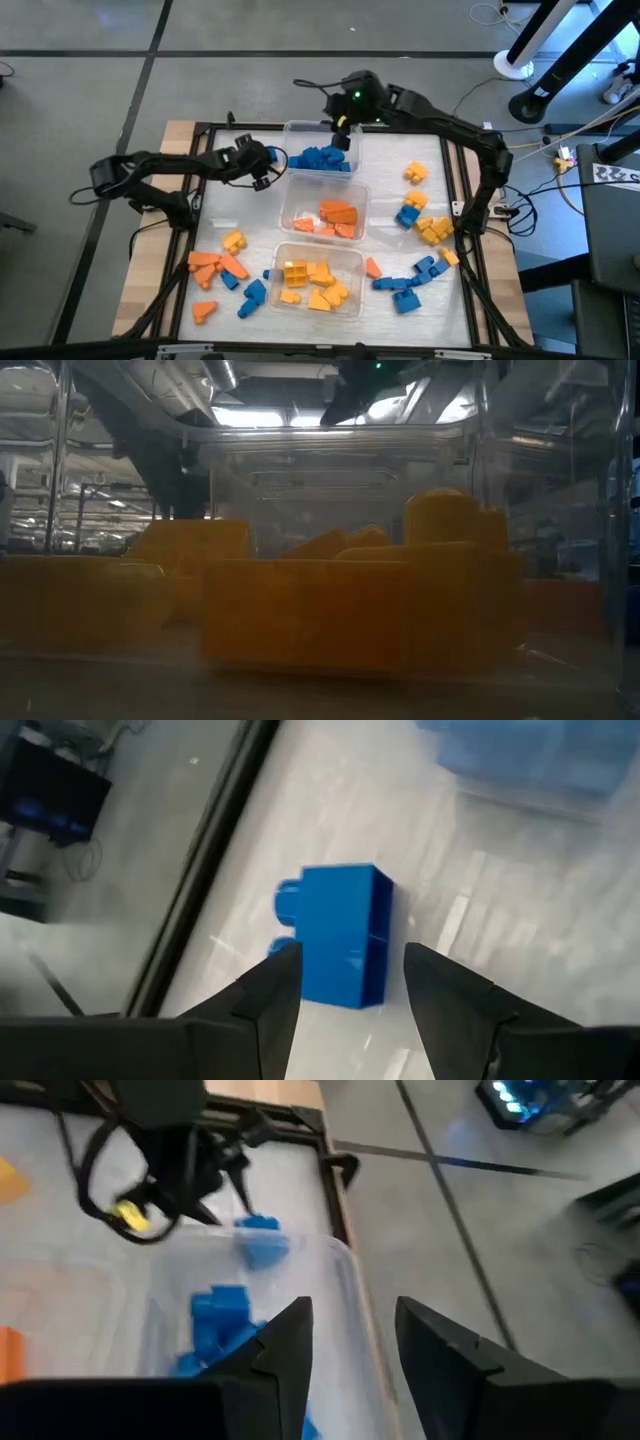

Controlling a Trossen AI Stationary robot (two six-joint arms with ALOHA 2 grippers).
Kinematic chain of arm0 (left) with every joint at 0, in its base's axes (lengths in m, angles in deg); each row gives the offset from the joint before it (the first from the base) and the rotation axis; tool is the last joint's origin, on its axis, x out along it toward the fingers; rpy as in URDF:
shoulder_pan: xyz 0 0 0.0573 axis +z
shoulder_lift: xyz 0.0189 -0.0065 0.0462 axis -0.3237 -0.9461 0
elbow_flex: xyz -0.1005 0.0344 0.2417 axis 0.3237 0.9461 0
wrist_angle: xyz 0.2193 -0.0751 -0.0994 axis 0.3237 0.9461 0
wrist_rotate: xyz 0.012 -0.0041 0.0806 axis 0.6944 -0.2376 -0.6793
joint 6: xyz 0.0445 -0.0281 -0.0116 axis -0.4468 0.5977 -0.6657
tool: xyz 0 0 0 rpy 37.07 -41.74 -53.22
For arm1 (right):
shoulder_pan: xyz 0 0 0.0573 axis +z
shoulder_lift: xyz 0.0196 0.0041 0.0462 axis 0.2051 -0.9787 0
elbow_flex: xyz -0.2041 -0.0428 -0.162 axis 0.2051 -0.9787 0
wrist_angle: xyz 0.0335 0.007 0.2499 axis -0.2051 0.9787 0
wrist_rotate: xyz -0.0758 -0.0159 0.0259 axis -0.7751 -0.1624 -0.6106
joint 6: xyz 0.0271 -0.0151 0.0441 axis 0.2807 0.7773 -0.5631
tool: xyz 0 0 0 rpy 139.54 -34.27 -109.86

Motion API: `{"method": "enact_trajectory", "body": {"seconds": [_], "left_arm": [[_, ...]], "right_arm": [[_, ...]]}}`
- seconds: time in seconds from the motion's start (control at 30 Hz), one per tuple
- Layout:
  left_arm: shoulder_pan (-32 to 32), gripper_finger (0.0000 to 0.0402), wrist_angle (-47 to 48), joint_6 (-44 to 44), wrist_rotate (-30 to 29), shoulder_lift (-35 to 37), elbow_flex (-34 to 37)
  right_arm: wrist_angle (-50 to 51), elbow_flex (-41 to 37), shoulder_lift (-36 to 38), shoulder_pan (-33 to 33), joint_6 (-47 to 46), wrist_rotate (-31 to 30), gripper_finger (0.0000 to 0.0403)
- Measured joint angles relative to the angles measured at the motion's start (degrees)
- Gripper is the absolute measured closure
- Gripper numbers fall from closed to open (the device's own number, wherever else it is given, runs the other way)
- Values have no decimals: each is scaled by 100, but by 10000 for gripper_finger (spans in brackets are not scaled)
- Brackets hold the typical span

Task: Sort blocks
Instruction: Put the blue game piece into the top transparent bin

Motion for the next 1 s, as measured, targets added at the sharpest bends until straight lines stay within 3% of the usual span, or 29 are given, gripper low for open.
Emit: {"method": "enact_trajectory", "body": {"seconds": [0.37,0.53,0.8,1.0], "left_arm": [[49,235,25,-97,58,-342,2],[76,235,-68,-356,-29,-588,4],[114,235,-461,-375,-855,-1026,2],[234,235,-777,-443,-1046,-1420,-15]], "right_arm": [[1898,906,251,2,562,-1078,259],[2151,918,426,2,564,-1124,259],[2301,918,463,4,564,-1129,259],[2338,915,463,4,564,-1131,258]]}}
